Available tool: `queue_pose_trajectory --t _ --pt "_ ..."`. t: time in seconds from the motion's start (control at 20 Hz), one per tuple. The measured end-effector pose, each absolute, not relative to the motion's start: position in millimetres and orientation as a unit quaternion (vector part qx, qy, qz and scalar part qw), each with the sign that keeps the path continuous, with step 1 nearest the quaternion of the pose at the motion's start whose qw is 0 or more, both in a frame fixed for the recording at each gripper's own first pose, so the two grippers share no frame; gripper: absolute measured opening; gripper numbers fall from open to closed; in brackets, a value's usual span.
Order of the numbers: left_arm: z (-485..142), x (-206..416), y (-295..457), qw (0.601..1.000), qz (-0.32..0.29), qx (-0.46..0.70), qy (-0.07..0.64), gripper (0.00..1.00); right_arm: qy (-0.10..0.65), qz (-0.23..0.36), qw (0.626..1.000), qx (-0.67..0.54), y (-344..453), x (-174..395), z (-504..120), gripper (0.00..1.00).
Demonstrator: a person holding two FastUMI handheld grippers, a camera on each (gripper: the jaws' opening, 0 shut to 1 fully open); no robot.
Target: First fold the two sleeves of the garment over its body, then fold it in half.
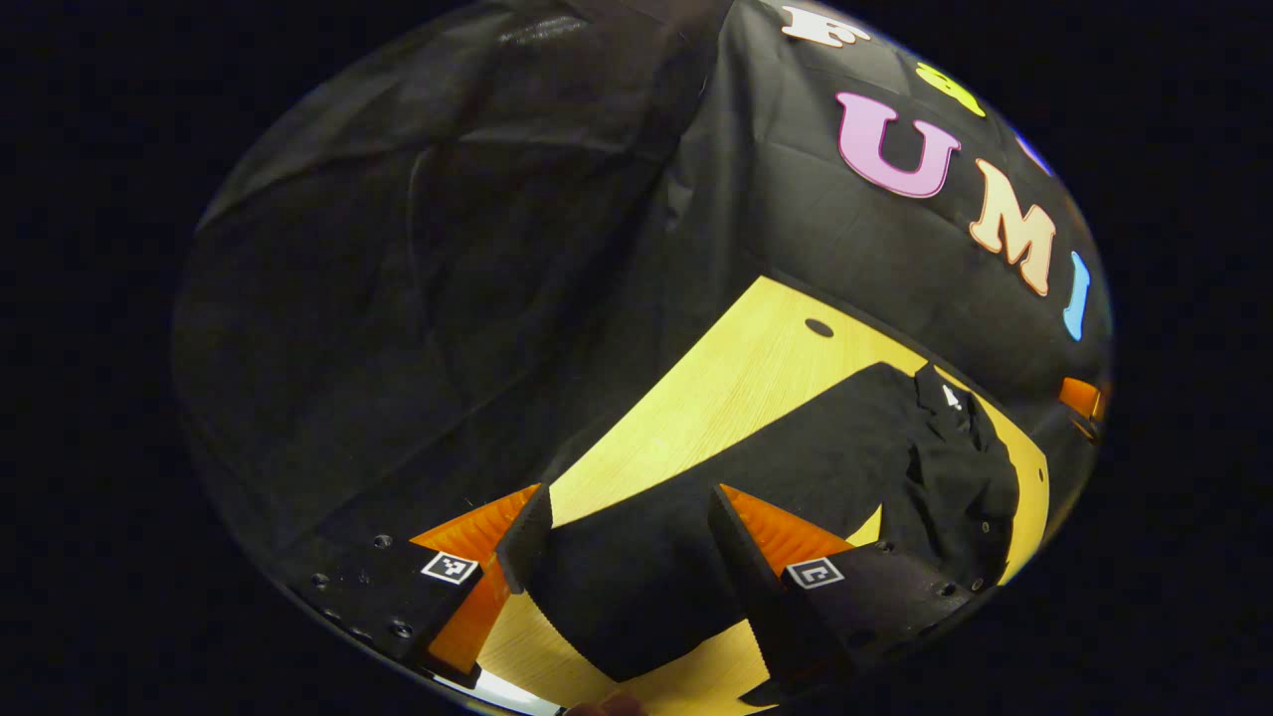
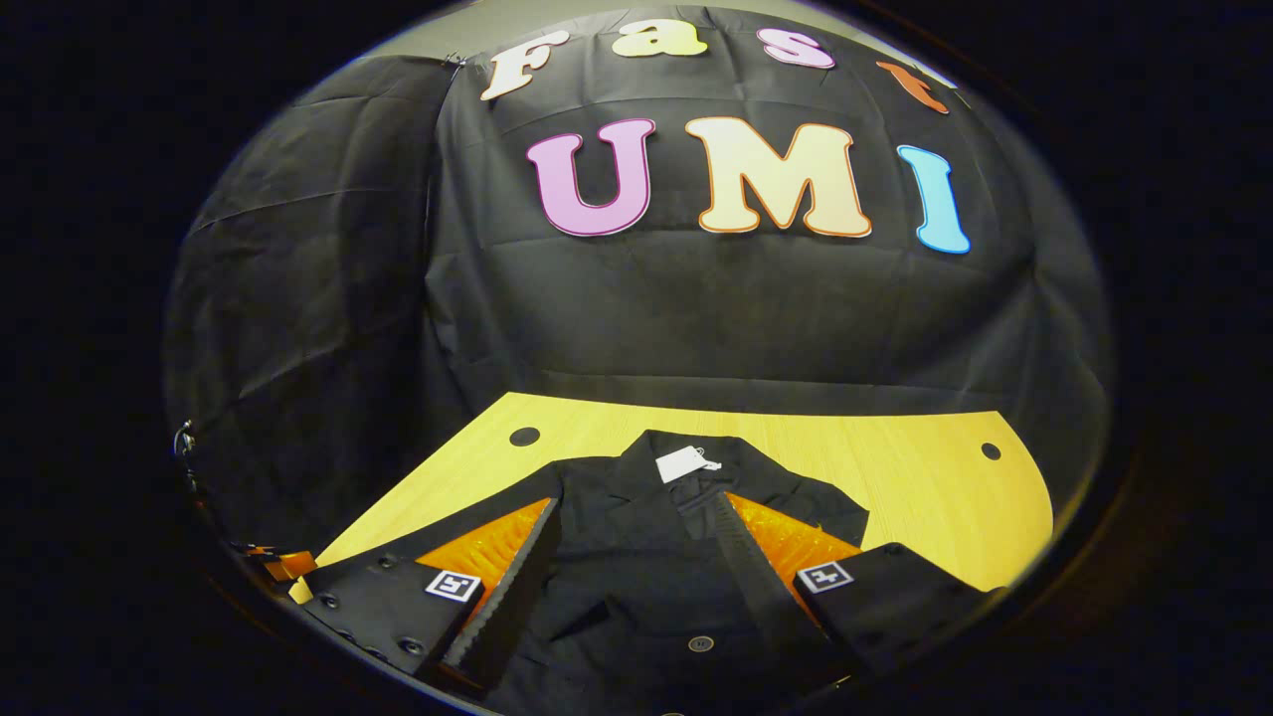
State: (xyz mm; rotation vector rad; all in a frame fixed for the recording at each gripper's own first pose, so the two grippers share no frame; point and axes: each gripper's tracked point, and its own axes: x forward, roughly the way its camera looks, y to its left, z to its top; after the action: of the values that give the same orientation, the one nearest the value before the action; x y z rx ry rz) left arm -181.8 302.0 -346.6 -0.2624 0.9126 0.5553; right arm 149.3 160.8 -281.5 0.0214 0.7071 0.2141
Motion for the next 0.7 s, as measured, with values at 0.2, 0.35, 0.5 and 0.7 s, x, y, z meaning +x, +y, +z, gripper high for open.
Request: queue_pose_trajectory --t 0.2,0.35,0.5,0.7 --pt "-369.4 -203.1 301.7 0.839 0.260 -0.107 0.466 0.96 0.348 0.097 0.932 0.014 154.2 144.0 -278.4 0.99" --pt "-377.9 -209.6 298.5 0.838 0.255 -0.086 0.476 0.96 0.348 0.094 0.933 0.010 150.8 140.1 -275.8 0.99" --pt "-383.7 -211.6 298.9 0.840 0.250 -0.054 0.479 0.95 0.349 0.092 0.932 0.007 147.9 136.4 -274.0 0.99" --pt "-383.0 -203.7 284.6 0.855 0.226 -0.062 0.464 0.60 0.345 0.098 0.933 0.000 141.2 130.1 -270.0 0.99"
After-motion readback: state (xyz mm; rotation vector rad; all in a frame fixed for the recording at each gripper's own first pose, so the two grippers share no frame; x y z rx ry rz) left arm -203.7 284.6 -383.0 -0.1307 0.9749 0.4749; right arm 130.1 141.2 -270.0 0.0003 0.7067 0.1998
